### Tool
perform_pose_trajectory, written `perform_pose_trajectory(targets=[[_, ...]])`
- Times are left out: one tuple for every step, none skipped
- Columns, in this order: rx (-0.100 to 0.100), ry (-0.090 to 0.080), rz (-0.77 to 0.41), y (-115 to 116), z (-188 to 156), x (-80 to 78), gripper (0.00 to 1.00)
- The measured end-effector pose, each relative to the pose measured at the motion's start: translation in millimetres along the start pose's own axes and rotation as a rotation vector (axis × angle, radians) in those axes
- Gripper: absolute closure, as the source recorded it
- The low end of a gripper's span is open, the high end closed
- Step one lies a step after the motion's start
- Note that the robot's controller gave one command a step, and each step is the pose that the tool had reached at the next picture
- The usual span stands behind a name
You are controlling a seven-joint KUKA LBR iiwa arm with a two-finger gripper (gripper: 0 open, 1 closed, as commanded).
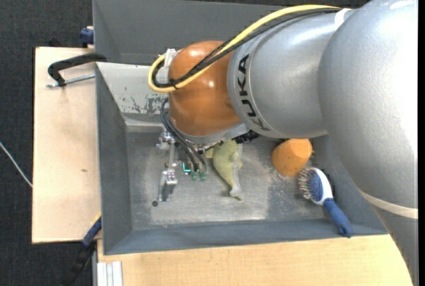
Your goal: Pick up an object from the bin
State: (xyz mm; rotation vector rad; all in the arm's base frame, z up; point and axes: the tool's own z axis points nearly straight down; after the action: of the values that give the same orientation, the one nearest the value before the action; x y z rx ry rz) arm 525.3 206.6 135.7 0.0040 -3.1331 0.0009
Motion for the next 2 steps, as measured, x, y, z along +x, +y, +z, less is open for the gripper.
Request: perform_pose_trajectory(targets=[[0.001,-0.018,-0.041,-73,6,-59.2,0.00],[-0.003,-0.013,-0.239,-141,63,-67.4,0.00]])
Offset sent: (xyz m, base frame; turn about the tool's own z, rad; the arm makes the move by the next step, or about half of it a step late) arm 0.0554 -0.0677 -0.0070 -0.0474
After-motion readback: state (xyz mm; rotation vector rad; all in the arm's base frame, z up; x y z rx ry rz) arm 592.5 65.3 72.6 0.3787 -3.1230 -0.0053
